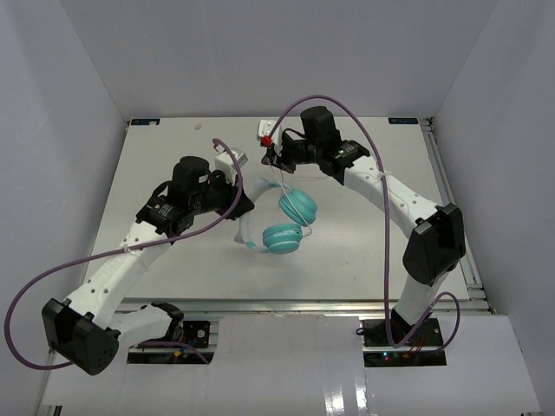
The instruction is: Wrap the headphones
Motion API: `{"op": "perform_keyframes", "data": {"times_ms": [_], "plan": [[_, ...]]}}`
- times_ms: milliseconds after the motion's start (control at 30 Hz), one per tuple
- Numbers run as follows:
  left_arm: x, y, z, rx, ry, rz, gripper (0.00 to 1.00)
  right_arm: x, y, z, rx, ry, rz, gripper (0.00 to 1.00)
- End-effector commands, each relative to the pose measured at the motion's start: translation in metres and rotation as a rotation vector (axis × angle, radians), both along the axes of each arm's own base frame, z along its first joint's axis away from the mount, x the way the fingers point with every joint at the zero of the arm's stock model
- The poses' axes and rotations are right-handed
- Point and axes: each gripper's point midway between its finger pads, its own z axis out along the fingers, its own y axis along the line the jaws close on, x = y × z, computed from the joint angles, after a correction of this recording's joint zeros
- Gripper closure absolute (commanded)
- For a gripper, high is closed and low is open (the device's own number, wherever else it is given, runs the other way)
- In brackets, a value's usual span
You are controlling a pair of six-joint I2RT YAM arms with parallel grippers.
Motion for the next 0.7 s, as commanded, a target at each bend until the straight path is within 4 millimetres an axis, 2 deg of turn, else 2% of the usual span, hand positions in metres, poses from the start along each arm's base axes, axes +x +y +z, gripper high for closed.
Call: {"op": "perform_keyframes", "data": {"times_ms": [0,167,333,567,667], "plan": [[-0.010,-0.016,-0.001,-0.052,0.013,-0.088,1.00,-0.004,0.006,0.066,0.116,-0.105,-0.017,0.92],[-0.003,-0.024,-0.015,-0.045,0.056,-0.101,1.00,-0.014,0.024,0.064,0.081,-0.122,-0.018,0.92],[0.005,-0.027,-0.011,-0.039,0.043,-0.095,1.00,-0.017,0.037,0.051,0.054,-0.116,-0.054,0.92],[0.011,-0.024,-0.013,-0.028,0.028,-0.056,1.00,-0.001,0.042,0.039,0.062,-0.043,-0.201,0.92],[0.017,-0.016,-0.004,-0.035,-0.031,0.008,1.00,0.011,0.040,0.035,0.076,0.015,-0.299,0.92]]}}
